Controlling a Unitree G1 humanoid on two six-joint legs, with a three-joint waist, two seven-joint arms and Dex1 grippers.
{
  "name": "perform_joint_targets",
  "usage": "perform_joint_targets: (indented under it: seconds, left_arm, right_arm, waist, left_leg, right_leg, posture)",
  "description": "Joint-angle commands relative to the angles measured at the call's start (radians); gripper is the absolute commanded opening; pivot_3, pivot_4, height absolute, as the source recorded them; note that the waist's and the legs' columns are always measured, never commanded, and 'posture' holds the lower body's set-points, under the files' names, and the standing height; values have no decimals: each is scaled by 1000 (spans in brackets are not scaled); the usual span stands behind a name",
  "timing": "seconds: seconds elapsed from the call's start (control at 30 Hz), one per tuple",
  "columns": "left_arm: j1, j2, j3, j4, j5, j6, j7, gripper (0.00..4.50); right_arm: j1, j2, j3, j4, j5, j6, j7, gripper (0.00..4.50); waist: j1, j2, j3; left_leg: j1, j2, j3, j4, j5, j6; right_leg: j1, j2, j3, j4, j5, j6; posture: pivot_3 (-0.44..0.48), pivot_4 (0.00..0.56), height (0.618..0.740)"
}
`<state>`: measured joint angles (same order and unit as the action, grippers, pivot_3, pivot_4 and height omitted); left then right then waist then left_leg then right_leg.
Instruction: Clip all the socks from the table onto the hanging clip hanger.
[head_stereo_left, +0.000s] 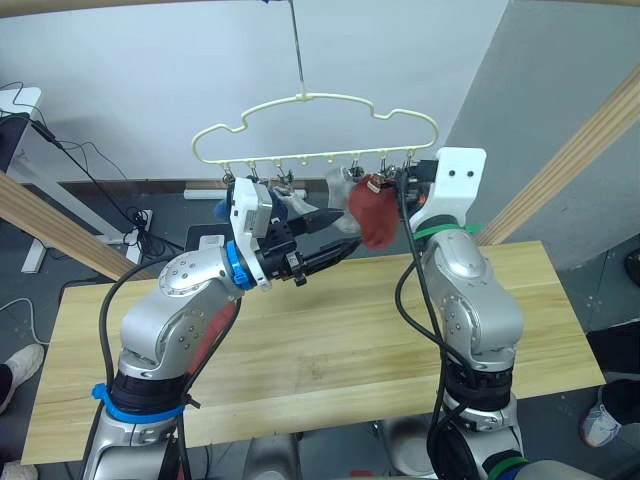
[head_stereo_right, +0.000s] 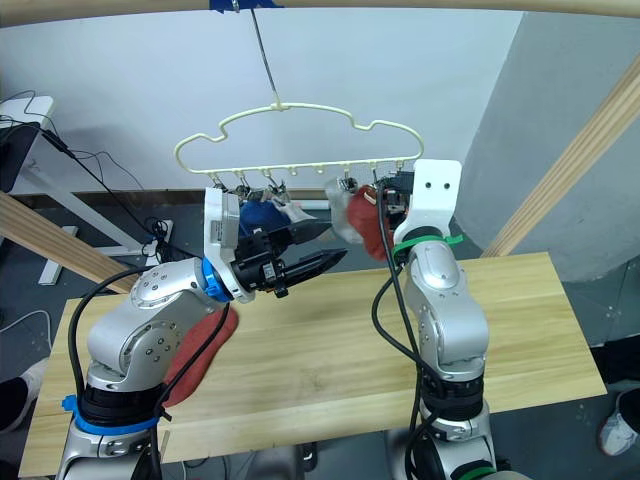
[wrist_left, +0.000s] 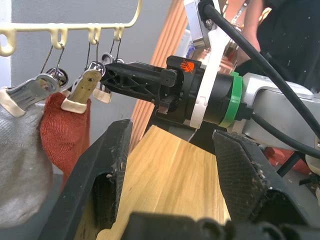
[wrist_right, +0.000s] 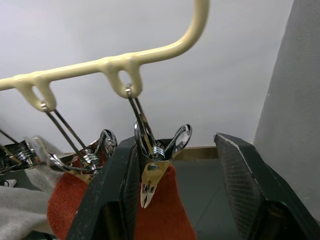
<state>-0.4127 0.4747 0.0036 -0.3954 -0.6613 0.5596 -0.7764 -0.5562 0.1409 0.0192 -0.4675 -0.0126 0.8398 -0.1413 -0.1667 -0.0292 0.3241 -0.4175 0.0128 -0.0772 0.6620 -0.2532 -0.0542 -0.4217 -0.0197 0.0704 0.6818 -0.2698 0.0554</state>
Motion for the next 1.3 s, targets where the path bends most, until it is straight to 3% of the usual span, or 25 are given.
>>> perform_joint_targets:
  seconds: [0.03, 1.27, 1.3]
  left_arm:
    - [-9, -3, -4, -34, -7, -14, -6, 2859]
    - [-4, 0, -8, -34, -8, -10, -11, 2859]
    - [-5, -1, -7, -33, -8, -10, -9, 2859]
  right_arm:
    - [-29, 42, -10, -53, 25, -7, -15, 2365]
    - [-64, 62, -13, -49, 205, -48, -85, 2365]
    - [-65, 62, -12, -50, 209, -48, -87, 2160]
  waist:
    - [0, 0, 0]
    - [0, 0, 0]
    - [0, 0, 0]
  left_leg:
    - [0, 0, 0, 0, 0, 0]
    - [0, 0, 0, 0, 0, 0]
    - [0, 0, 0, 0, 0, 0]
  right_leg:
    - [0, 0, 0, 0, 0, 0]
    - [0, 0, 0, 0, 0, 0]
    - [0, 0, 0, 0, 0, 0]
  posture:
    - [-247, 279, 740]
    - [-243, 276, 740]
    - [-243, 276, 740]
